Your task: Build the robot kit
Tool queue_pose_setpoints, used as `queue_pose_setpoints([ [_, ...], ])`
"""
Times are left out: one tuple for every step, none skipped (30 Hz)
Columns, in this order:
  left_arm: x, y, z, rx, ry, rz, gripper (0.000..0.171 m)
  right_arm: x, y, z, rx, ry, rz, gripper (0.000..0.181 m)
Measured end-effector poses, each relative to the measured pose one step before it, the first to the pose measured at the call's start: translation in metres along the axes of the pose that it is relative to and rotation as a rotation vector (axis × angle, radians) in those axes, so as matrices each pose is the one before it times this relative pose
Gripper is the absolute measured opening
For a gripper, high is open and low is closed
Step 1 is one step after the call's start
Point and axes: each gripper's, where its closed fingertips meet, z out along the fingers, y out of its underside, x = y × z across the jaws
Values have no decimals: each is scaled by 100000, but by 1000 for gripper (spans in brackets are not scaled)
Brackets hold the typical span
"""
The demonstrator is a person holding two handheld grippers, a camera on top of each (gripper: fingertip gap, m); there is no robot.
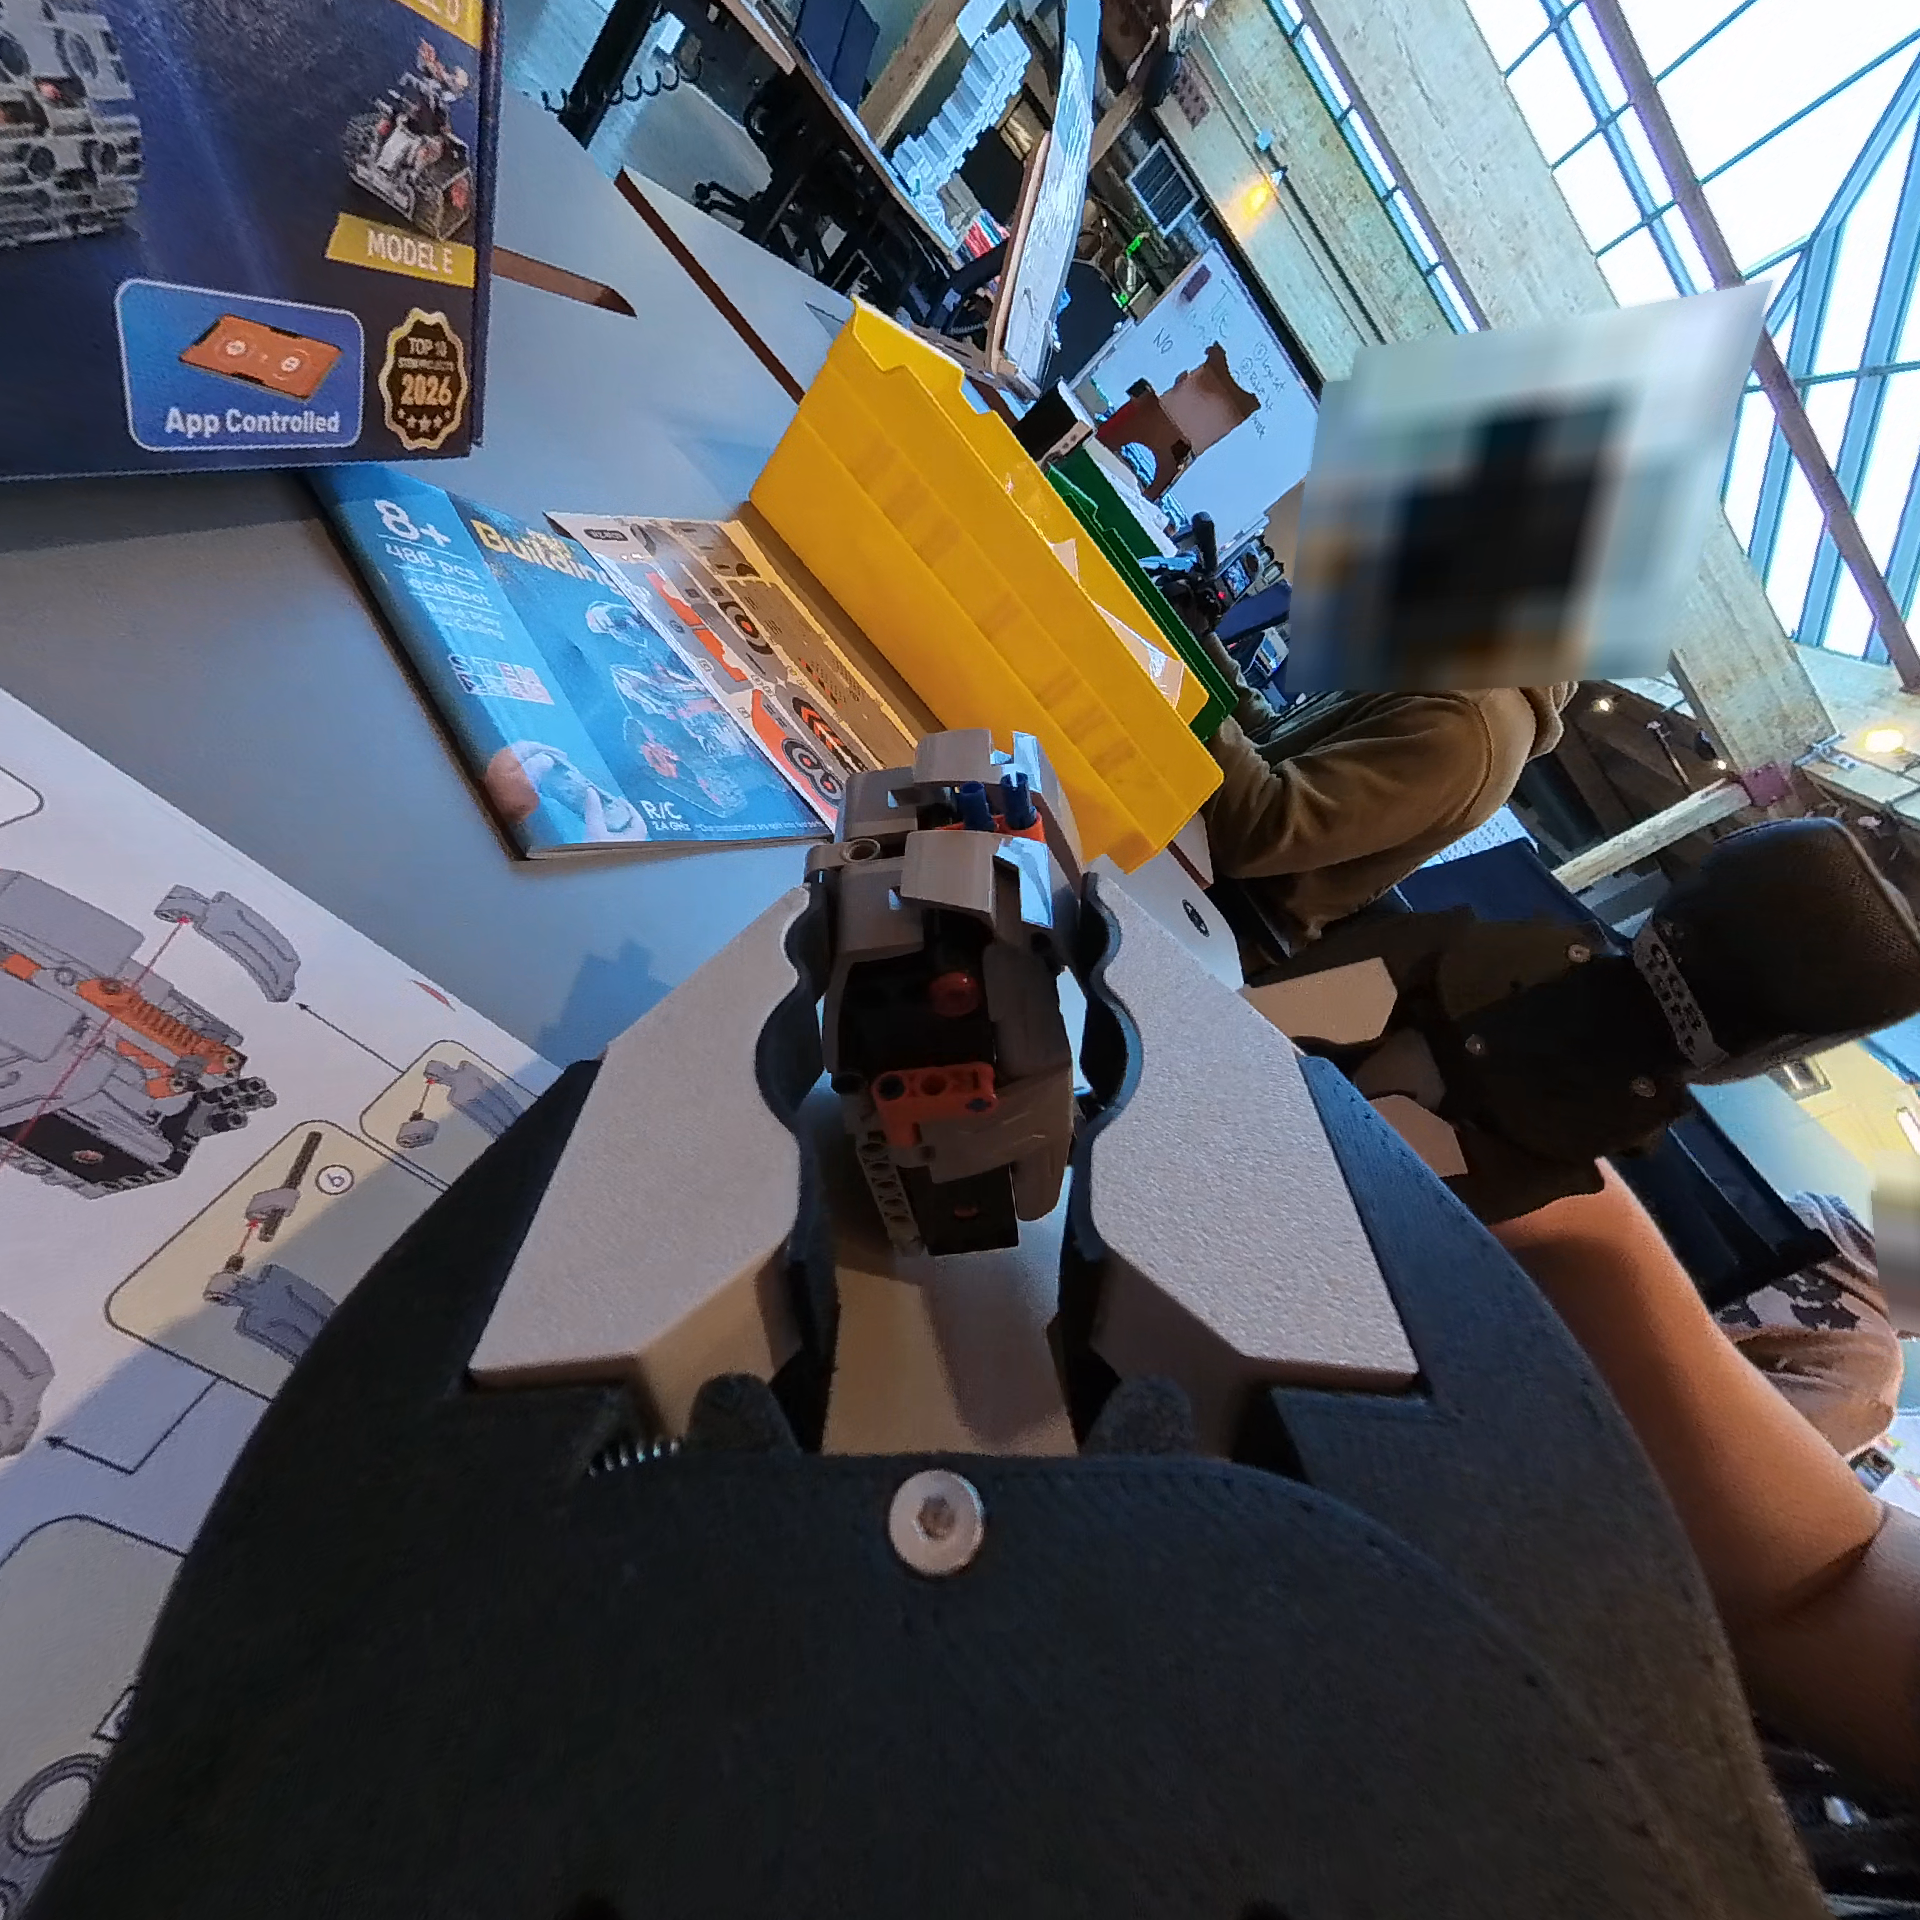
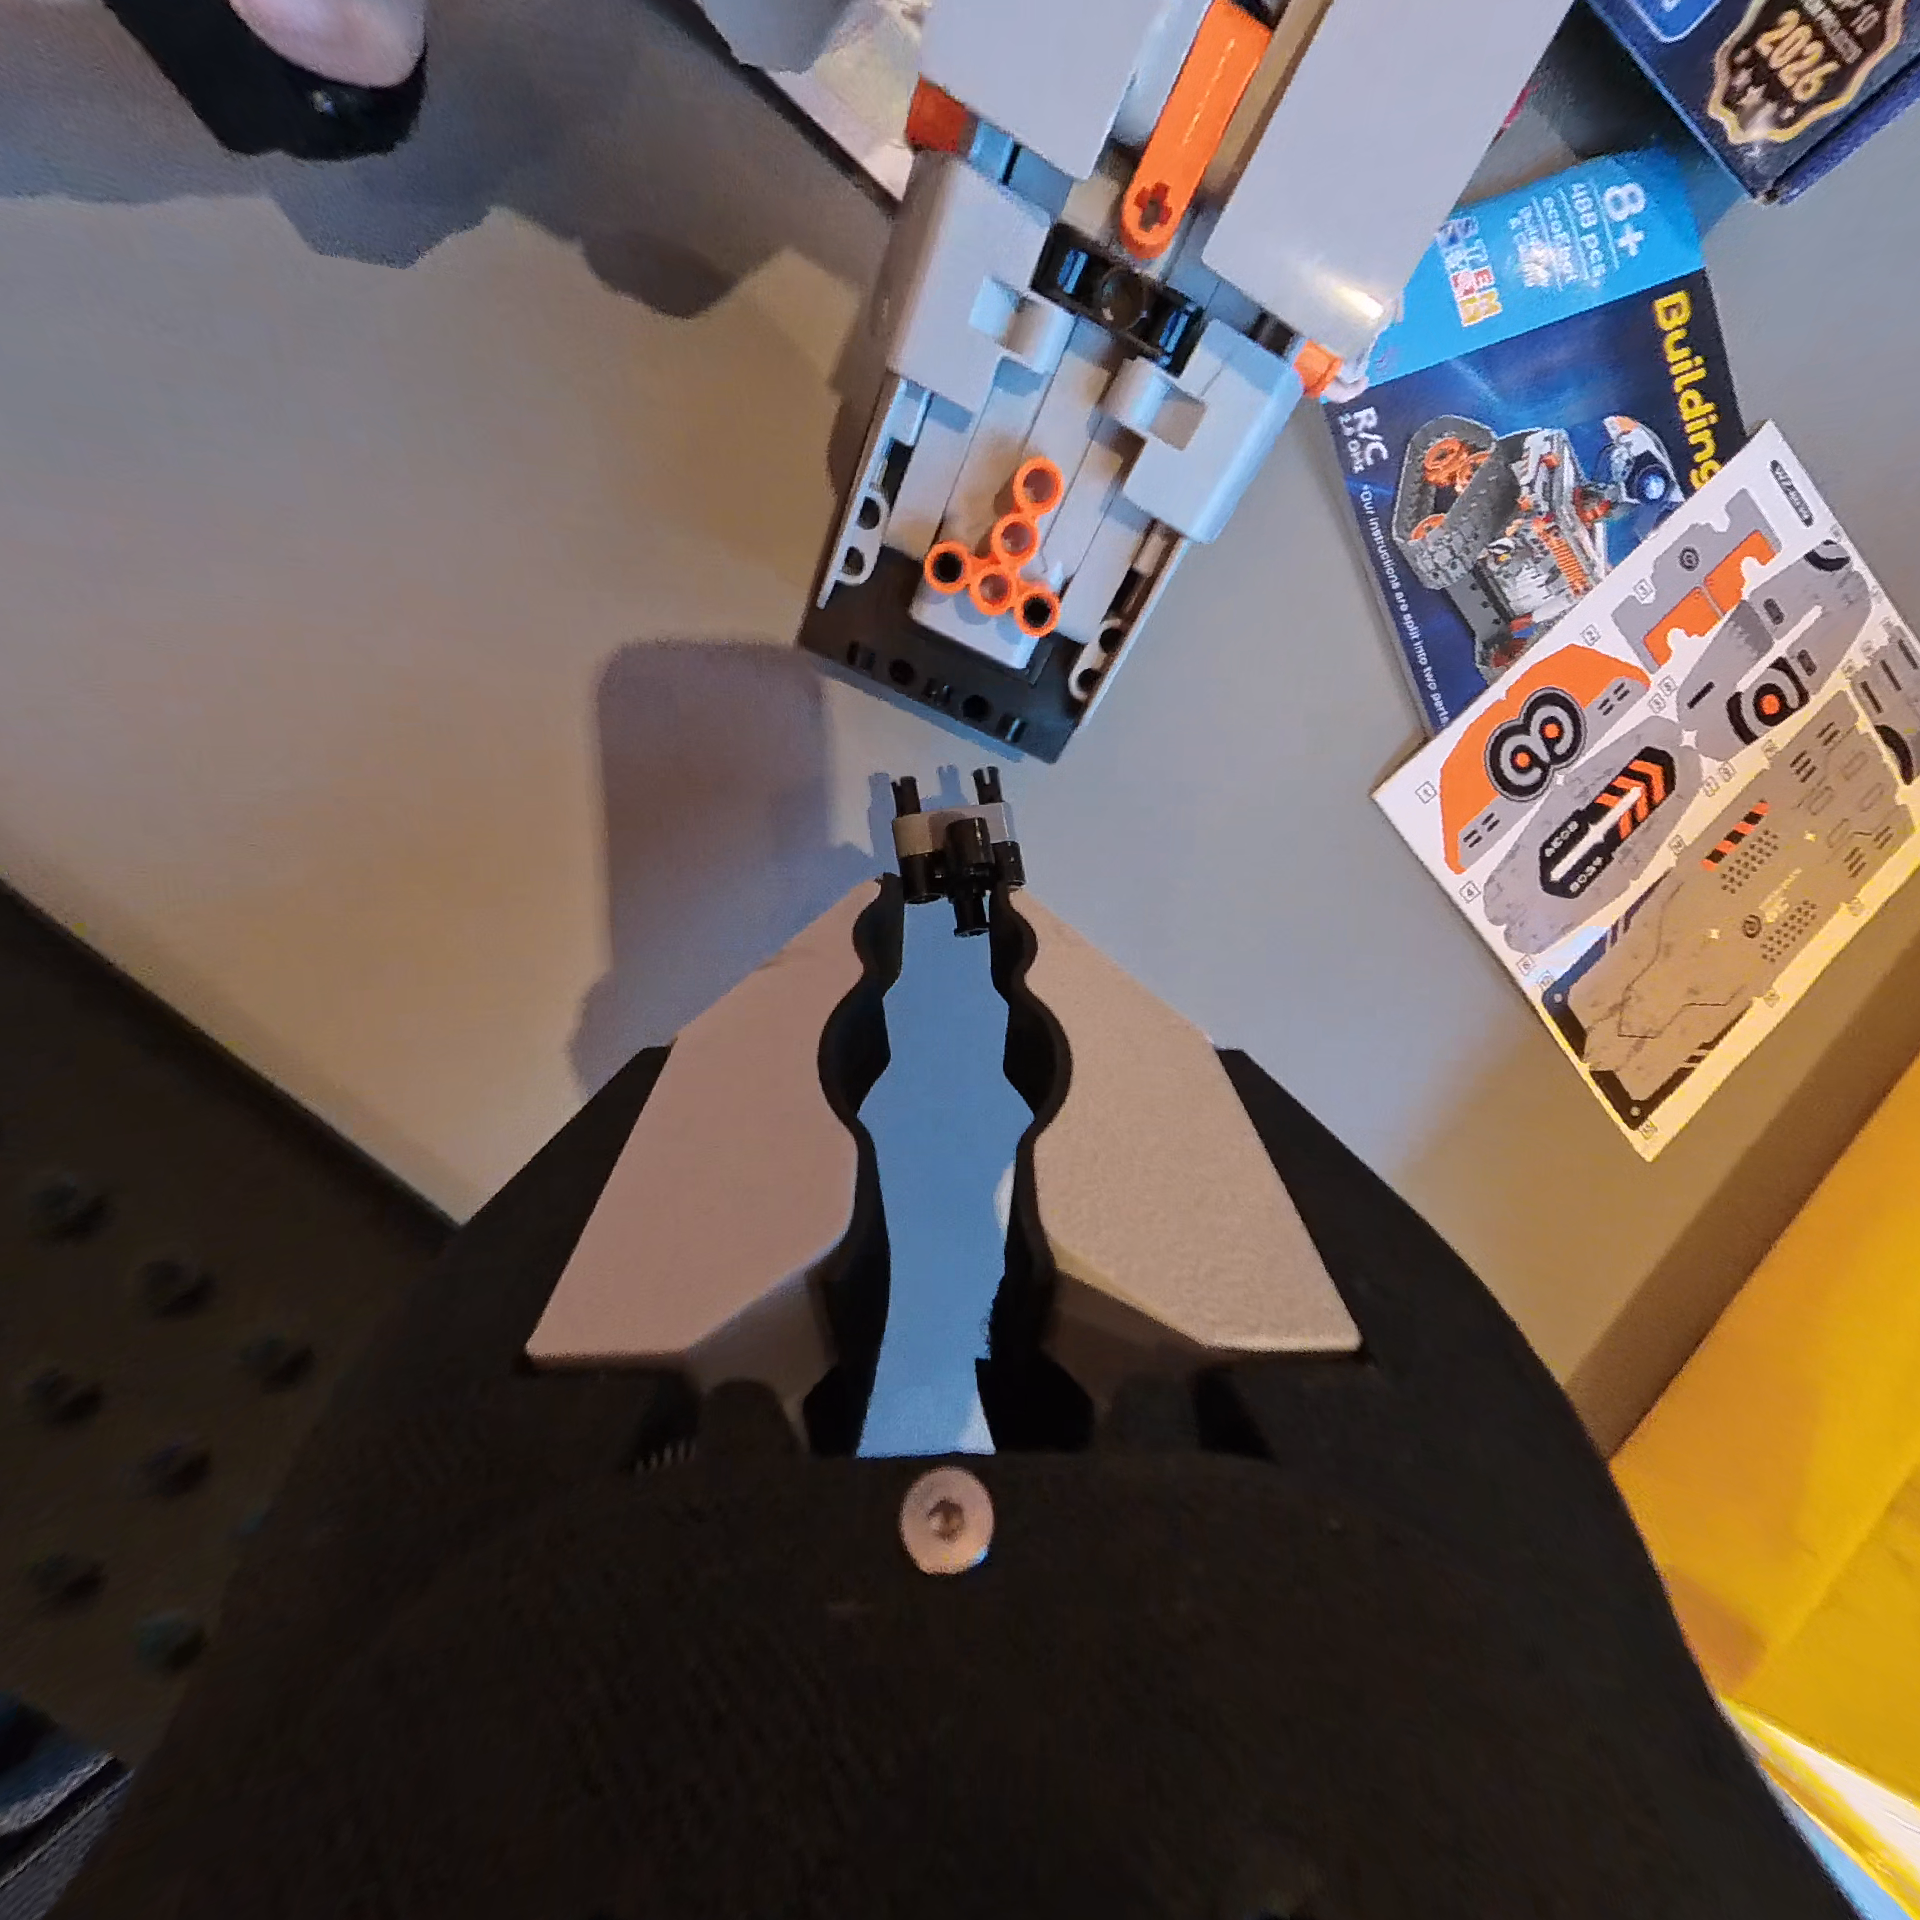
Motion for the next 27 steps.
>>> queue_pose_setpoints([
  [-39,-28,-33,169,128,-538,44,186,-93,18,-1189,385,367,14],
  [-58,-22,-26,216,167,-595,44,181,-89,25,-919,422,88,14],
  [-36,-18,-10,167,286,-651,44,128,-130,19,-601,121,140,14],
  [-48,-21,-9,179,303,-650,43,93,-152,26,-436,16,235,14],
  [-52,-15,-9,184,247,-611,43,90,-171,14,-309,167,24,14],
  [-56,-11,-23,267,164,-547,43,20,-232,-30,73,-114,206,14],
  [-61,-9,-16,349,144,-522,43,-82,-277,-34,292,-696,1083,14],
  [-52,-20,-22,430,128,-497,43,-135,-254,-26,144,-997,1872,14],
  [-31,-4,-13,418,122,-410,43,-156,-116,16,-477,-1062,2056,14],
  [-20,-14,-15,305,-19,-207,43,-143,13,45,-957,-872,2002,14],
  [6,0,-4,224,-84,113,43,-129,112,88,-1267,-618,1990,14],
  [26,-2,8,145,-90,241,43,-66,147,96,-1196,-30,1763,14],
  [51,-1,8,46,-128,428,43,22,77,79,-326,640,1458,14],
  [60,-12,18,82,-222,638,43,-15,-2,48,272,341,1360,14],
  [70,7,24,143,-164,587,43,-96,-23,35,511,-220,1553,14],
  [63,-9,10,105,-198,524,43,-114,-18,36,273,-445,1743,14],
  [61,6,16,39,-167,524,43,-94,6,47,-56,-316,1610,14],
  [50,0,5,22,-119,465,43,-129,45,71,-354,-478,1273,14],
  [38,9,-4,2,-149,264,43,-115,4,67,-48,-393,1034,14],
  [21,6,-6,-31,-176,147,43,-106,3,68,-40,-438,818,14],
  [22,10,-4,-5,-177,235,43,-171,8,65,-234,-780,589,14],
  [35,0,7,10,-30,255,43,-71,-14,65,-71,-66,417,14],
  [36,-3,11,76,-94,213,43,128,17,38,-315,1178,500,14],
  [35,-1,5,116,-59,183,43,65,65,37,-695,762,329,14],
  [22,-5,3,91,-79,230,43,-49,-12,18,-229,76,371,14],
  [23,9,0,41,-133,203,43,-45,-46,2,-43,17,483,14],
  [35,-9,6,21,-195,230,43,-22,-31,6,-239,218,194,14],
])
